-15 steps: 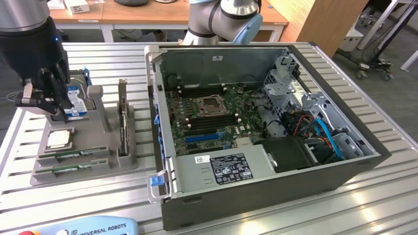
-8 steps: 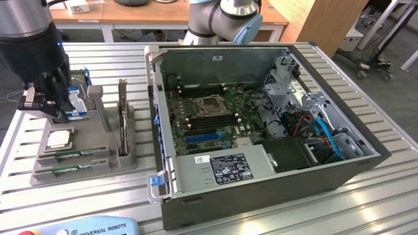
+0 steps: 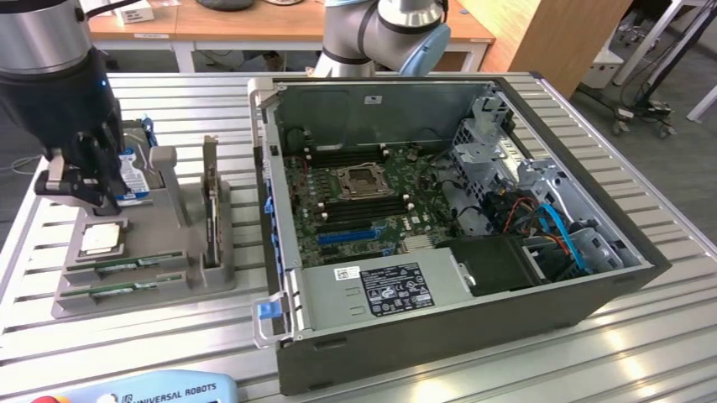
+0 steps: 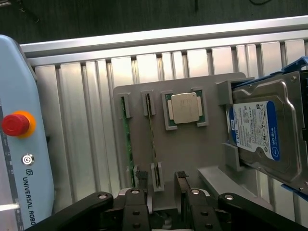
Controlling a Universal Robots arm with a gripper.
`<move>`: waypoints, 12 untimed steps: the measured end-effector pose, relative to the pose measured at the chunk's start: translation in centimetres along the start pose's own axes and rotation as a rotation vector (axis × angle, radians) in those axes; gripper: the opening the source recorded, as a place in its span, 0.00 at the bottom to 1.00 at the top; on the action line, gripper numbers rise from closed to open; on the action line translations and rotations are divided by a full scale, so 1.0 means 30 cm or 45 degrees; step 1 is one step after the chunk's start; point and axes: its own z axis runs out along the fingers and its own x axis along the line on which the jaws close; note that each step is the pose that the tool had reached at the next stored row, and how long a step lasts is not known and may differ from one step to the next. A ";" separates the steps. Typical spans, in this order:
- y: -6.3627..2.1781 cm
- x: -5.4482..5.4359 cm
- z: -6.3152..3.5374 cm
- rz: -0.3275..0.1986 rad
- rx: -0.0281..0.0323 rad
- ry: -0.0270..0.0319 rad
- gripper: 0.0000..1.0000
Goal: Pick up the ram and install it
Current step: 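Pick up the ram and move it above insertion slot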
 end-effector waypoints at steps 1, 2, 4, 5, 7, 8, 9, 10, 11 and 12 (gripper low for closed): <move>0.000 0.000 0.003 0.000 -0.0001 0.0000 0.35; 0.000 0.000 0.006 0.000 -0.0003 0.0000 0.35; -0.001 0.000 0.012 -0.001 -0.0005 0.0000 0.35; -0.001 0.001 0.016 -0.001 -0.0007 0.0001 0.35; -0.001 0.001 0.024 -0.002 -0.0009 0.0001 0.35; -0.001 0.001 0.027 -0.002 -0.0010 0.0002 0.35; -0.001 0.001 0.031 -0.002 -0.0011 0.0001 0.35; -0.002 0.001 0.035 -0.003 -0.0012 0.0002 0.35; -0.002 0.001 0.038 -0.003 -0.0013 0.0002 0.35; -0.002 0.001 0.041 -0.003 -0.0013 0.0002 0.35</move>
